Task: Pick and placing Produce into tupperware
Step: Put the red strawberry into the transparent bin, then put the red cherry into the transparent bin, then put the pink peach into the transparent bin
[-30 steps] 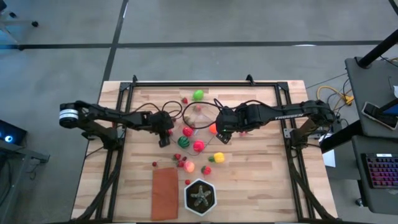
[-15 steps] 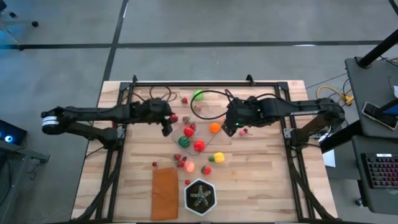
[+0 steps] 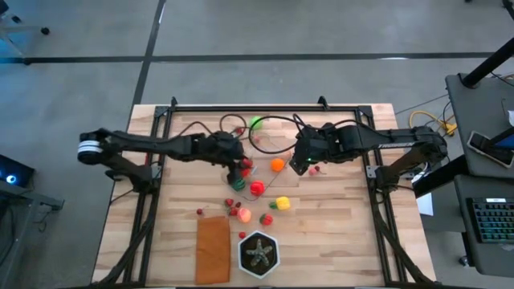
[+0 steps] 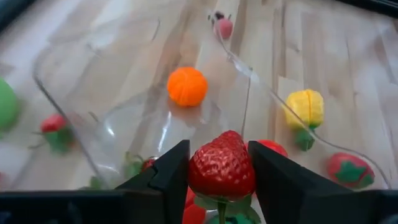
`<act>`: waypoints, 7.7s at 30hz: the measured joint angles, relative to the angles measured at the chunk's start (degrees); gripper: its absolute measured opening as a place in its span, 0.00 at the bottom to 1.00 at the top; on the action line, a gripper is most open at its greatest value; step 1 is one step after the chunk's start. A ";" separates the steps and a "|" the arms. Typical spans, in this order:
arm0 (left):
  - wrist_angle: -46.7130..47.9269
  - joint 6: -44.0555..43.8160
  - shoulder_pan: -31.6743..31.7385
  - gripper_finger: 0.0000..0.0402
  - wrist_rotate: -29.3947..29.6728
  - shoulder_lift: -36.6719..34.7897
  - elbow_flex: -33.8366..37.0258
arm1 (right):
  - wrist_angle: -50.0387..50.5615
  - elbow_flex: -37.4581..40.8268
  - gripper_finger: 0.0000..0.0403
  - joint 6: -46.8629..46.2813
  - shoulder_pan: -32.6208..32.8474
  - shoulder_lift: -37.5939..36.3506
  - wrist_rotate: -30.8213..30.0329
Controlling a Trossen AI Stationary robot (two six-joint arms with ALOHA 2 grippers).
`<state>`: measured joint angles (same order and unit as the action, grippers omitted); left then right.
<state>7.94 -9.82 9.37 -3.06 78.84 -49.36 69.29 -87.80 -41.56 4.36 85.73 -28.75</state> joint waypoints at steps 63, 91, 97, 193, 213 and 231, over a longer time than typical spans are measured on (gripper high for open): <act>36.17 -52.88 -28.51 0.50 -1.10 7.72 5.80 | 5.74 11.22 0.82 -9.42 -1.38 -3.23 3.89; 35.83 -56.92 -30.10 0.20 -1.19 6.13 5.81 | 5.50 11.22 0.82 -7.97 -1.38 -3.26 3.65; 36.13 -55.71 -30.08 0.16 -0.22 5.30 4.05 | 5.47 11.22 0.82 -7.86 -1.38 -3.26 3.65; 30.55 -28.32 -12.41 0.68 30.57 -22.85 11.15 | -26.70 44.20 0.81 25.06 -5.51 -4.92 15.67; 25.48 -16.91 0.09 0.68 25.10 -23.27 13.26 | -37.13 49.65 0.81 24.74 -5.51 -4.90 15.77; 25.49 -16.63 2.93 0.68 19.71 -23.27 13.24 | -43.29 52.69 0.81 15.60 -7.72 -4.85 15.76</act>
<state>33.43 -26.46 12.29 16.65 55.57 -36.12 26.00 -35.11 -25.96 -3.36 80.88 -12.99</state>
